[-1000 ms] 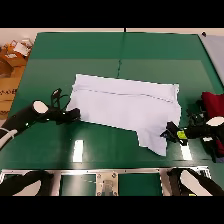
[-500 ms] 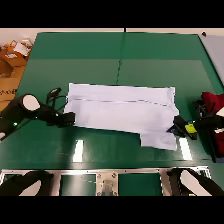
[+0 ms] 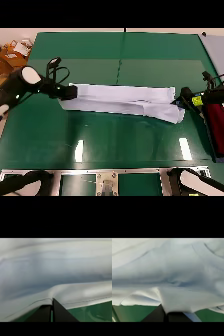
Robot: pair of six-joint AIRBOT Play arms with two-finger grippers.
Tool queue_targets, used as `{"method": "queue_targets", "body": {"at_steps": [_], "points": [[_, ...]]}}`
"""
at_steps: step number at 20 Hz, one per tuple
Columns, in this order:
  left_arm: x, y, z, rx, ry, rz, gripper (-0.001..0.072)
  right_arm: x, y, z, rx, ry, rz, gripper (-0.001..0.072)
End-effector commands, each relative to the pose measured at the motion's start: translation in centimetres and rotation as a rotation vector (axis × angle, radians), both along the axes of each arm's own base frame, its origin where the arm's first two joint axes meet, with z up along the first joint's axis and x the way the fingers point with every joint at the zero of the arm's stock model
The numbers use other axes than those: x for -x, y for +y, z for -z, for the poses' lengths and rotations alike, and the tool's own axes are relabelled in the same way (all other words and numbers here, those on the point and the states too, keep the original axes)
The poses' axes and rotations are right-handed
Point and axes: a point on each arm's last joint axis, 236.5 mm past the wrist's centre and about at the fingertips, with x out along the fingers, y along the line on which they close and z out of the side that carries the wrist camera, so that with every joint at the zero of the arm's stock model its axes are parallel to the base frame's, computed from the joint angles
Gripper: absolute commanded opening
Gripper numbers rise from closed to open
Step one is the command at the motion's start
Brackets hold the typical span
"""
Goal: Fold the shirts.
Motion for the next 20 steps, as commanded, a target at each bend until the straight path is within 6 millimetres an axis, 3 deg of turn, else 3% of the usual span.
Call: {"method": "queue_targets", "body": {"at_steps": [1,3,4,5,6,7,10,11,12,13,15,16,17,18,20], "points": [[-6.0,-0.8,1.8,-0.006,-0.04,0.01,0.0023,-6.2,0.1,1.6,-0.026,-0.076,0.017,0.0016],[-9.0,-1.8,3.8,0.019,-0.051,0.007,0.0025,-9.6,0.4,4.2,-0.05,-0.106,0.029,0.0017],[-10.5,-2.1,4.7,0.037,-0.062,-0.016,0.0114,-11.1,0.3,5.8,-0.049,-0.114,0.042,0.0053],[-12.0,-2.0,5.3,0.044,-0.091,-0.049,0.0517,-12.4,-0.1,7.1,-0.043,-0.116,0.062,0.0159],[-13.3,-1.6,5.4,0.046,-0.122,-0.085,0.0703,-13.6,-1.0,7.9,-0.031,-0.125,0.078,0.0225],[-14.5,-0.7,4.8,0.051,-0.156,-0.128,0.0658,-14.4,-1.9,8.0,-0.022,-0.14,0.081,0.0227],[-15.5,3.1,1.9,0.03,-0.153,-0.145,0.0655,-15.1,-7.3,5.3,0.035,-0.21,0.053,0.0231],[-15.2,4.7,0.9,0.029,-0.125,-0.147,0.0655,-14.6,-9.3,4.3,0.039,-0.217,0.05,0.0303],[-14.9,6.1,0.1,0.031,-0.101,-0.152,0.0655,-13.8,-11.4,3.5,0.033,-0.212,0.061,0.0479],[-14.5,7.2,-0.5,0.036,-0.073,-0.163,0.0655,-12.7,-13.0,3.4,0.027,-0.203,0.067,0.0587],[-13.4,8.6,-1.1,0.047,-0.008,-0.176,0.0653,-10.1,-14.8,4.6,-0.003,-0.158,0.05,0.0592],[-12.8,8.6,-1.2,0.048,0.014,-0.165,0.0602,-8.8,-15.1,5.6,-0.026,-0.133,0.038,0.0592],[-12.3,8.4,-1.1,0.057,0.037,-0.154,0.0293,-7.9,-15.0,6.9,-0.045,-0.112,0.021,0.0592],[-11.9,8.0,-1.0,0.065,0.048,-0.135,0.0034,-7.2,-14.5,8.3,-0.071,-0.095,-0.003,0.0592],[-11.8,7.1,-1.2,0.083,0.052,-0.126,0.0023,-6.5,-12.7,10.9,-0.14,-0.073,-0.04,0.0593]]}}
